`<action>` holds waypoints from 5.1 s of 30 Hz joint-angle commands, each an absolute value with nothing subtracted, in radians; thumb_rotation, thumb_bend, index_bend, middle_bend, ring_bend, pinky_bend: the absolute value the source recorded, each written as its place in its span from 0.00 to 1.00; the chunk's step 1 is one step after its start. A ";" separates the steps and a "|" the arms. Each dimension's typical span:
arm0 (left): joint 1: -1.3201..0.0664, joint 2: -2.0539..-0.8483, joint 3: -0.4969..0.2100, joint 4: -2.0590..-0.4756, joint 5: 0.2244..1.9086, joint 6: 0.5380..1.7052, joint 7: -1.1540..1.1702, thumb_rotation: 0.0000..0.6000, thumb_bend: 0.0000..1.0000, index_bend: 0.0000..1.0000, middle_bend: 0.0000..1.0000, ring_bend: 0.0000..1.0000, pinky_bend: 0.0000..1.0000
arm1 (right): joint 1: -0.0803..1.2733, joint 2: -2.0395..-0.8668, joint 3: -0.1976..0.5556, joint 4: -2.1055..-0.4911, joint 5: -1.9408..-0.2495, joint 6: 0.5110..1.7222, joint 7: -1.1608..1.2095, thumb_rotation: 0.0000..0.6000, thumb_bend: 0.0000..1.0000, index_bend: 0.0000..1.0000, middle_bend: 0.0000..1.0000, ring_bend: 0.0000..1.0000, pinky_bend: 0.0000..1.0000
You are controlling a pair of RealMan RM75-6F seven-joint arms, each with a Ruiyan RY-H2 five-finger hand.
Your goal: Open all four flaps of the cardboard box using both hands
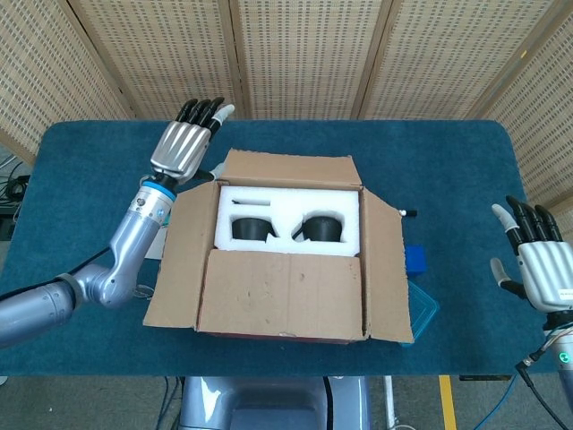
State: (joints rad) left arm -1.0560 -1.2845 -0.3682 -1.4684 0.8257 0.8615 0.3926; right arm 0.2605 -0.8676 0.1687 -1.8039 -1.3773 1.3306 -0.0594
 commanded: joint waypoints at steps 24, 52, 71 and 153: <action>-0.838 -0.955 -0.252 -1.917 1.061 0.617 0.015 0.22 0.22 0.32 0.00 0.00 0.00 | 0.273 -0.933 0.166 -1.814 -1.386 1.347 -0.142 1.00 0.47 0.02 0.00 0.00 0.00; -0.885 -1.082 -0.178 -1.863 1.050 0.713 0.148 0.19 0.17 0.32 0.00 0.00 0.00 | 0.251 -0.932 0.162 -1.799 -1.381 1.363 -0.092 1.00 0.47 0.02 0.00 0.00 0.00; -0.894 -1.030 -0.185 -1.917 1.068 0.669 0.040 0.19 0.17 0.39 0.00 0.00 0.00 | 0.245 -0.929 0.165 -1.797 -1.375 1.366 -0.084 1.00 0.47 0.02 0.00 0.00 0.00; -0.789 -0.664 0.023 -1.966 1.784 0.940 -0.722 0.83 0.26 0.27 0.00 0.00 0.00 | 0.244 -0.922 0.166 -1.830 -1.371 1.368 -0.117 1.00 0.47 0.02 0.00 0.00 0.00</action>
